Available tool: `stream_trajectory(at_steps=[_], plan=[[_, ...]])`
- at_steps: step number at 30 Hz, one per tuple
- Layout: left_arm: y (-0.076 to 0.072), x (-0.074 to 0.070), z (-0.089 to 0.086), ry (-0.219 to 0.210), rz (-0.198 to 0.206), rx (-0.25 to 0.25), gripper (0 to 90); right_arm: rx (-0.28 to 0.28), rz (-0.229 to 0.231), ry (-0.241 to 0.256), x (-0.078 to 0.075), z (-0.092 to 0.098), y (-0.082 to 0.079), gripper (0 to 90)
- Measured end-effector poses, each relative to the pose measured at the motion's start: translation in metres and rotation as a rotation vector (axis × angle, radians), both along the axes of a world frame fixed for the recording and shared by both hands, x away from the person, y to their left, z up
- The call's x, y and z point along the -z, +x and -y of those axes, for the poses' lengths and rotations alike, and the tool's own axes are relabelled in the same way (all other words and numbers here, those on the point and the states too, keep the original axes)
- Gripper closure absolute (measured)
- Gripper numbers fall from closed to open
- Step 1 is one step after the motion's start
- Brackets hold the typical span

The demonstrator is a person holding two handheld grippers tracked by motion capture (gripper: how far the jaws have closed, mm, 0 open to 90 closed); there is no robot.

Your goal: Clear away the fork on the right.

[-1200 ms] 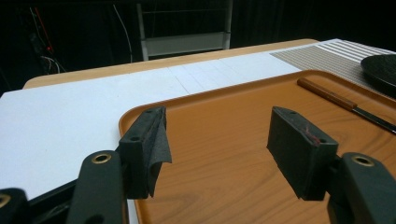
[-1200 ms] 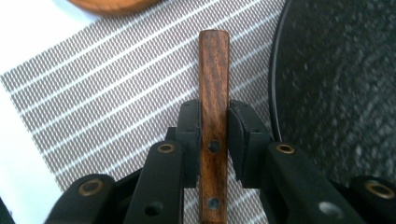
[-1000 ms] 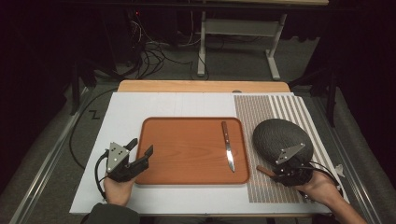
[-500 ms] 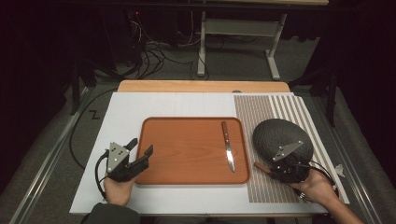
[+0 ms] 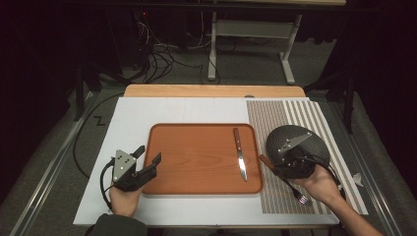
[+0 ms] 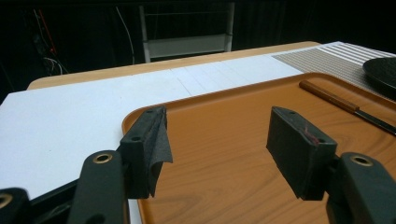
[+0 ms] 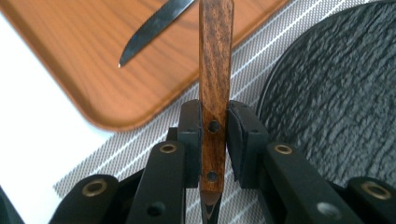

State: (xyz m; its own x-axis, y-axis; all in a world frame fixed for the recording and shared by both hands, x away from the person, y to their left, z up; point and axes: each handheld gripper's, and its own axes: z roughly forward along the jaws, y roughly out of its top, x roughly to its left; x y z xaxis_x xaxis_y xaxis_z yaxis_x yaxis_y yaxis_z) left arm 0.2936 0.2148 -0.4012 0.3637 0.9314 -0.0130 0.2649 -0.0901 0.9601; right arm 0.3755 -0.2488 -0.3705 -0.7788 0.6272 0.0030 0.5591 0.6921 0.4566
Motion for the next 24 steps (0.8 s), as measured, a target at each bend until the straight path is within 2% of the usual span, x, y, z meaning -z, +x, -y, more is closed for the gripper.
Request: stream_trajectory(at_steps=[9, 17, 24], plan=[[0.000, 0.000, 0.001, 0.003, -0.002, 0.001, 38.0, 0.025, 0.000, 0.026, -0.004, -0.008, 0.007, 78.5], [0.001, 0.000, 0.001, 0.001, -0.003, 0.001, 38.0, 0.080, -0.012, 0.059, -0.009, -0.018, 0.019, 78.5], [0.001, 0.000, 0.001, 0.001, -0.004, 0.002, 37.9, 0.086, 0.000, 0.068, -0.013, -0.030, 0.027, 78.4]])
